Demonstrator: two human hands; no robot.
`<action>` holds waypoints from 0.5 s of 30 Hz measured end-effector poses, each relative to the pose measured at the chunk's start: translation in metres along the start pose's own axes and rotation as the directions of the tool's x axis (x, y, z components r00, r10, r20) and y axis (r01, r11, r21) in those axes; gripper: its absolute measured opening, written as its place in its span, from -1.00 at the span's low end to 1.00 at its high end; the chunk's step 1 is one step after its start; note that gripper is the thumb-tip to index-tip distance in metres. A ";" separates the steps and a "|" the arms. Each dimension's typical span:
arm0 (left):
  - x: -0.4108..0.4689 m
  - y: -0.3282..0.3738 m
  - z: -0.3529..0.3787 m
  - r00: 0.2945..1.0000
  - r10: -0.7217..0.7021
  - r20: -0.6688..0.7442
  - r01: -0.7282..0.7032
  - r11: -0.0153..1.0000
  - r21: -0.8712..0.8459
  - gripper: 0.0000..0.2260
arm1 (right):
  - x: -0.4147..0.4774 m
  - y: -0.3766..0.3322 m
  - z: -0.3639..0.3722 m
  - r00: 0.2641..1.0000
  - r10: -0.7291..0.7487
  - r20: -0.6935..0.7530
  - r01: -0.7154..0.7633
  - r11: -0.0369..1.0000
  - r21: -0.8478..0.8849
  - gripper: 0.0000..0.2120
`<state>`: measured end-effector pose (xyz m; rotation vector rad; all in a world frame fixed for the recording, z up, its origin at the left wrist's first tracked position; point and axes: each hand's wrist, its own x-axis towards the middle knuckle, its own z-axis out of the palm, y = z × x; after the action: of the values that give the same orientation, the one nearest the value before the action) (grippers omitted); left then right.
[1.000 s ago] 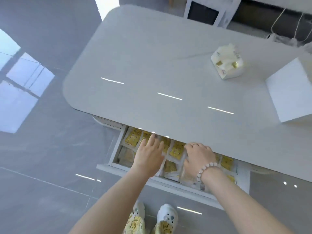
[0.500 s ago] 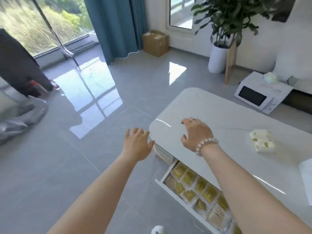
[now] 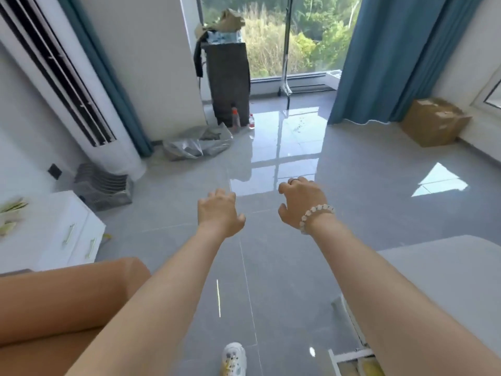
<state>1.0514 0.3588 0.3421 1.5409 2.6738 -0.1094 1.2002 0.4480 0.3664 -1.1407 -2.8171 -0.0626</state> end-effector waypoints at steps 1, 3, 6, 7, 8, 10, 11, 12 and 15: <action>0.009 -0.017 0.002 0.999 -0.032 -0.002 0.032 0.999 0.003 -0.59 | 0.020 -0.013 0.003 0.999 -0.042 -0.005 0.042 0.999 -0.004 -0.68; 0.028 -0.053 0.007 0.997 -0.078 -0.005 0.077 0.997 -0.006 -0.59 | 0.061 -0.040 0.008 0.995 -0.099 -0.018 0.099 0.995 0.006 -0.69; 0.060 -0.107 0.006 0.988 -0.155 0.009 0.155 0.987 -0.050 -0.58 | 0.117 -0.081 0.015 0.984 -0.180 -0.006 0.180 0.983 0.047 -0.68; 0.069 -0.125 0.005 0.983 -0.183 0.019 0.183 0.981 -0.067 -0.58 | 0.134 -0.095 0.019 0.974 -0.224 0.022 0.222 0.974 0.051 -0.68; 0.080 -0.143 0.005 0.977 -0.211 0.023 0.212 0.974 -0.076 -0.58 | 0.151 -0.108 0.023 0.962 -0.269 0.046 0.266 0.963 0.050 -0.68; 0.101 -0.177 0.006 0.963 -0.268 0.022 0.269 0.961 -0.067 -0.58 | 0.185 -0.133 0.030 0.939 -0.337 0.071 0.334 0.941 0.049 -0.67; 0.111 -0.193 0.007 0.956 -0.293 0.022 0.294 0.954 -0.056 -0.58 | 0.201 -0.144 0.032 0.932 -0.355 0.076 0.351 0.935 0.056 -0.67; 0.120 -0.207 0.009 0.949 -0.314 0.024 0.315 0.948 -0.046 -0.57 | 0.216 -0.155 0.034 0.926 -0.369 0.078 0.365 0.929 0.066 -0.67; 0.143 -0.239 0.014 0.933 -0.358 0.026 0.359 0.933 -0.004 -0.58 | 0.255 -0.181 0.038 0.901 -0.423 0.097 0.416 0.905 0.082 -0.66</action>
<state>0.7732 0.3619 0.3252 1.0220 2.8983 -0.1301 0.8889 0.4975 0.3565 -0.5185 -3.0899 0.0550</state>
